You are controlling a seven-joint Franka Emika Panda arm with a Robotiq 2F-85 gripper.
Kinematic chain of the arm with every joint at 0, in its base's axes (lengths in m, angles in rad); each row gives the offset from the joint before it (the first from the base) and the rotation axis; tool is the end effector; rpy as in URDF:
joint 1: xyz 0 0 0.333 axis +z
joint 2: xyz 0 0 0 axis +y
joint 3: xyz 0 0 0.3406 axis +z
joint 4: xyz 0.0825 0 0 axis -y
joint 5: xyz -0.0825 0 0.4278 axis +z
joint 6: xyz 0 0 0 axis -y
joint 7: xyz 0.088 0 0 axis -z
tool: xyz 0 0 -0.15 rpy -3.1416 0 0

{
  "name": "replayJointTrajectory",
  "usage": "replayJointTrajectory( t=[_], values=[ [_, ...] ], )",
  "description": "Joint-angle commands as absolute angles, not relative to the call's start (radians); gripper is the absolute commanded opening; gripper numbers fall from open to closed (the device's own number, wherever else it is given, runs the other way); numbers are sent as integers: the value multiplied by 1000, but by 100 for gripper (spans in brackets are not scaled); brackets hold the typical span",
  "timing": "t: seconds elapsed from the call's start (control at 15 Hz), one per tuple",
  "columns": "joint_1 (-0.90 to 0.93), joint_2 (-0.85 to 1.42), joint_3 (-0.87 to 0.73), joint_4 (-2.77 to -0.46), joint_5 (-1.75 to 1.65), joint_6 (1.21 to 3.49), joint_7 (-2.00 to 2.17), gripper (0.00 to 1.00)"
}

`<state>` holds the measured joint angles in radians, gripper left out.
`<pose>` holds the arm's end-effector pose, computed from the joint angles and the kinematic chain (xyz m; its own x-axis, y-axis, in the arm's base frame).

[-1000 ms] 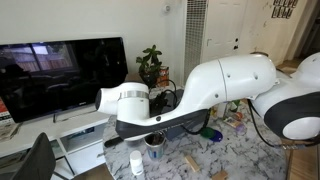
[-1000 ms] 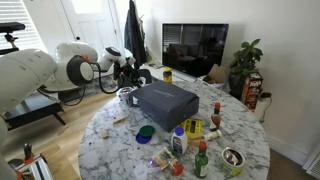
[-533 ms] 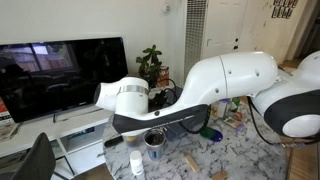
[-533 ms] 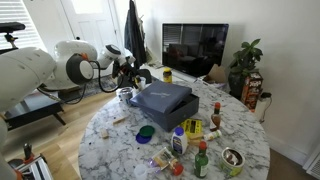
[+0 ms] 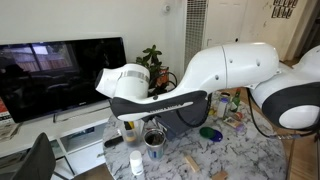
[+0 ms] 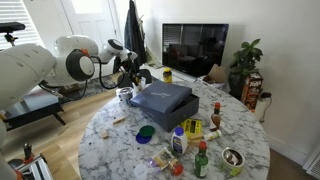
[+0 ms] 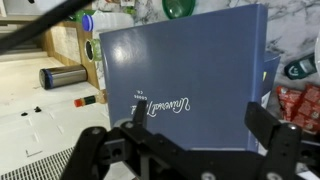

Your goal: Close the grey box

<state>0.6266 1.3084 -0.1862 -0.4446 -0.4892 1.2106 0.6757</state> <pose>0.7171 0.3434 0.2113 0.9834 -0.1759 0.0443 -0.1490 -0.6445 0.7500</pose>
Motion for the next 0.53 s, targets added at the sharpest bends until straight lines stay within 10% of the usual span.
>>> replayJointTrajectory(
  t=[0.0, 0.47],
  values=[
    [602, 1264, -168, -445, -398, 1206, 672, 100],
    [580, 1248, -130, -444, -314, 1236, 583, 100]
  ],
)
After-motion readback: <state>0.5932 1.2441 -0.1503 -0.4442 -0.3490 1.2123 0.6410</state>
